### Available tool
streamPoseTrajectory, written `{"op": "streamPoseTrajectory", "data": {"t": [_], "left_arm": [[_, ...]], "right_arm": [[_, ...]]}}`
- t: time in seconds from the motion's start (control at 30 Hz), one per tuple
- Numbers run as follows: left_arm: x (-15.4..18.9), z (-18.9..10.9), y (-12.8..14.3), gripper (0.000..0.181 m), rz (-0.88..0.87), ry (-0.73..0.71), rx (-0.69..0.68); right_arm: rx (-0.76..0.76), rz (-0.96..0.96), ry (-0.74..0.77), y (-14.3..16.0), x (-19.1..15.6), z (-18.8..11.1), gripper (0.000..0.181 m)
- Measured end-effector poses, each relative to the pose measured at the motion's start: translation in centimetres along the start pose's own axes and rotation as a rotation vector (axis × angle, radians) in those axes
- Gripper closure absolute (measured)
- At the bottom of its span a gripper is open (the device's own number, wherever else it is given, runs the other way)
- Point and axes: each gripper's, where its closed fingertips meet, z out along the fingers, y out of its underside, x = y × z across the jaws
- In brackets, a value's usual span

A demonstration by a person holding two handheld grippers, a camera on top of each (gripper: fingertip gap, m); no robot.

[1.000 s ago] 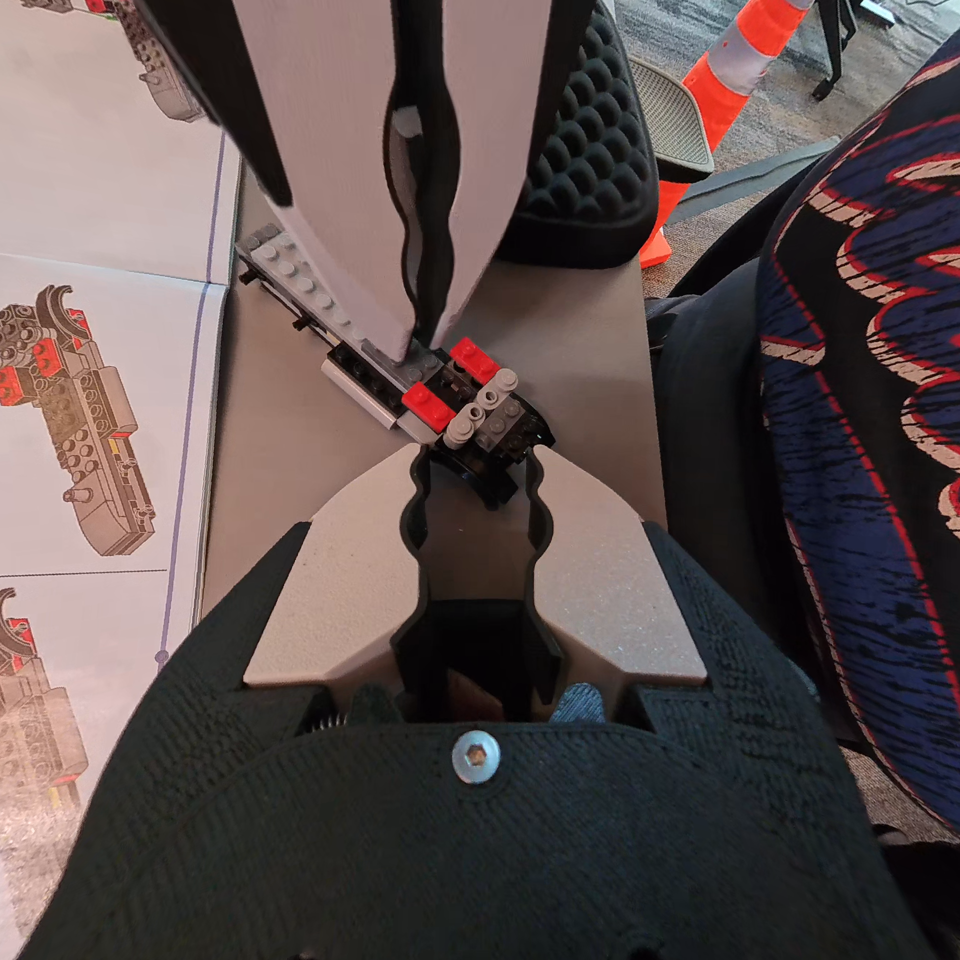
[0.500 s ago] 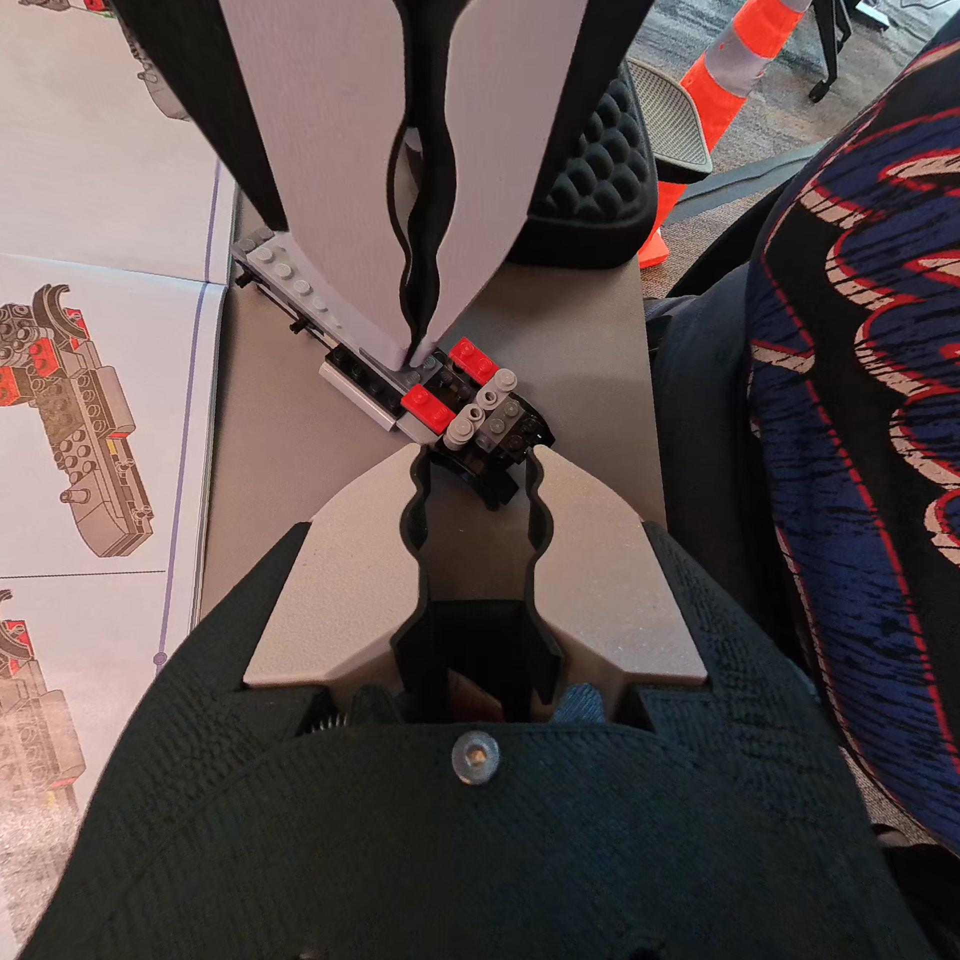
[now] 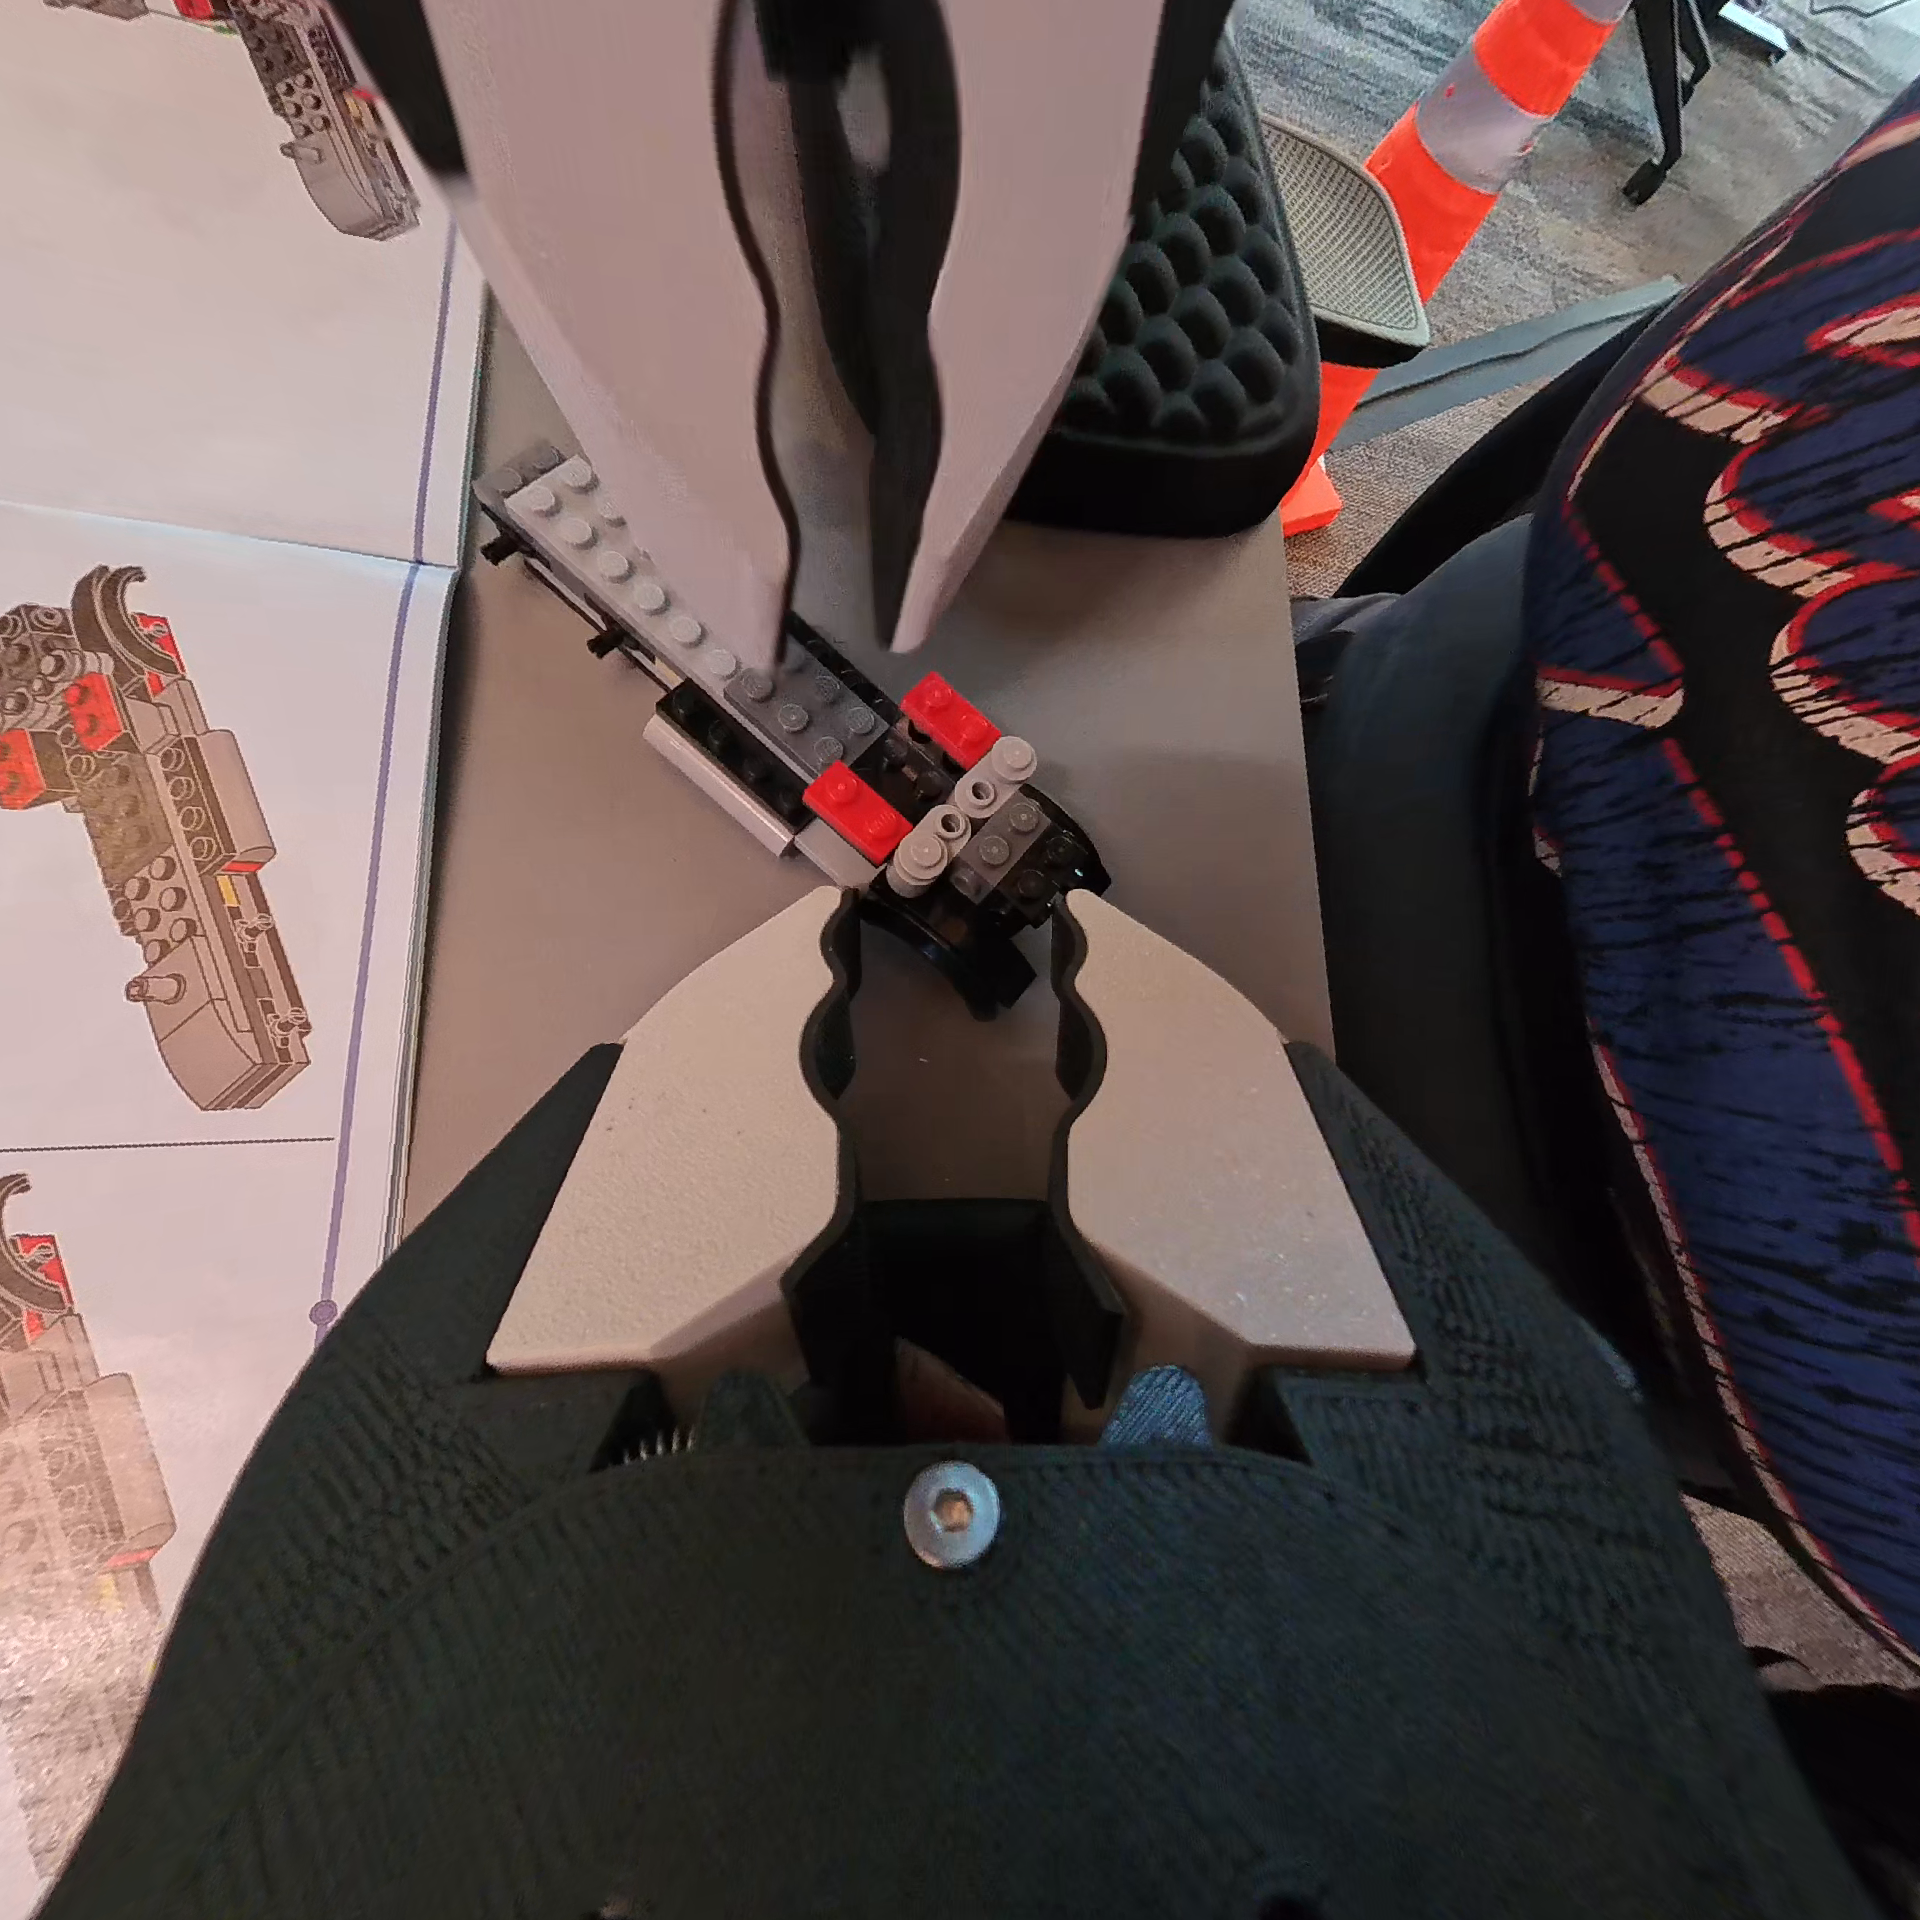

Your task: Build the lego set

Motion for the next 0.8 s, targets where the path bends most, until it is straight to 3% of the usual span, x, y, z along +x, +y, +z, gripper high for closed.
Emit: {"op": "streamPoseTrajectory", "data": {"t": [0.1, 0.2, 0.33, 0.43, 0.53, 0.63, 0.73, 0.8], "left_arm": [[0.0, 0.0, 0.0, 0.146, 0.011, -0.009, -0.001], [-0.1, 0.0, 0.0, 0.146, 0.006, -0.006, -0.002], [-0.1, -0.1, 0.1, 0.145, 0.001, -0.002, -0.004], [-0.1, -0.2, 0.0, 0.141, 0.002, -0.002, 0.007], [-0.1, -0.7, -0.4, 0.130, -0.003, 0.004, 0.051], [-0.5, -2.4, -2.0, 0.124, -0.022, -0.010, 0.202], [-1.8, -4.3, -3.4, 0.115, -0.052, -0.093, 0.342], [-2.9, -4.6, -3.3, 0.107, -0.039, -0.186, 0.333]], "right_arm": [[0.029, -0.039, 0.030, 0.4, 0.5, -0.8, 0.142], [0.022, -0.092, -0.003, 1.2, 0.0, 1.0, 0.133], [0.015, -0.122, -0.011, 1.7, -0.3, 3.0, 0.132], [0.047, -0.085, 0.040, 1.4, -0.1, 2.9, 0.139], [0.046, 0.025, 0.123, 1.6, 0.1, 2.7, 0.139], [0.059, 0.192, 0.196, 1.9, 0.2, 2.5, 0.140], [0.081, 0.330, 0.276, 2.1, 0.6, 2.4, 0.139], [0.086, 0.434, 0.328, 2.2, 1.0, 2.3, 0.139]]}}
